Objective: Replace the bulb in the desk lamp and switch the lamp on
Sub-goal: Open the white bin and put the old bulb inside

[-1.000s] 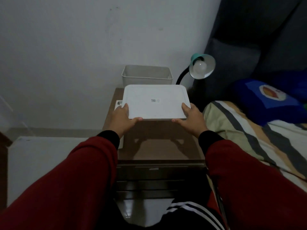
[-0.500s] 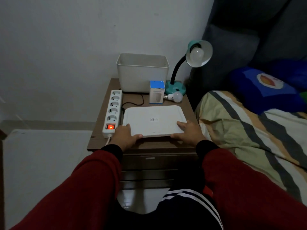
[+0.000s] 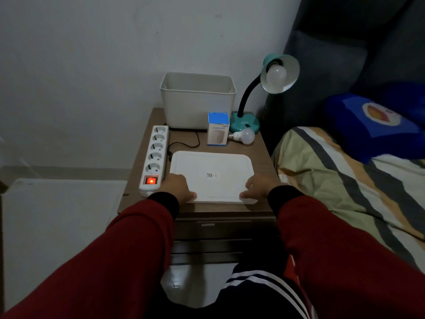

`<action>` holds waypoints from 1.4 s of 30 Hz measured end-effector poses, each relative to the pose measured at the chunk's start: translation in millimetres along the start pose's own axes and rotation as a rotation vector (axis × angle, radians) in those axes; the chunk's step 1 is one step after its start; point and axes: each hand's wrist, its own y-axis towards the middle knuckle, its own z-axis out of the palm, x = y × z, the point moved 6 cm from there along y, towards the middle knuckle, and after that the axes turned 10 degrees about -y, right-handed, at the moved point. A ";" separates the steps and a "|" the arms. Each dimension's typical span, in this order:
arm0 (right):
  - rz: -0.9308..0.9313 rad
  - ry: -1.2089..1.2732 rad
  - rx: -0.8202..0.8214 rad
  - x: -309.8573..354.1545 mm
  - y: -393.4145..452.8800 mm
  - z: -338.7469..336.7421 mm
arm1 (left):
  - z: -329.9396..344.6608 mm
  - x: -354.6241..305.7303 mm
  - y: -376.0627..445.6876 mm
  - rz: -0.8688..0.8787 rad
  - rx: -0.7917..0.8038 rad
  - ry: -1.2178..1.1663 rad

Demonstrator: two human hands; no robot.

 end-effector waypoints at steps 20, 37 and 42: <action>-0.023 0.625 -0.516 -35.5 127.3 -103.2 | -100.7 -48.1 129.8 0.024 -0.066 0.064; 0.057 0.665 -0.471 -48.2 146.7 -97.5 | -112.4 -48.9 149.7 -0.019 -0.017 0.112; 0.063 0.664 -0.517 -47.1 111.5 -129.1 | -145.1 -60.4 123.6 0.025 -0.054 0.118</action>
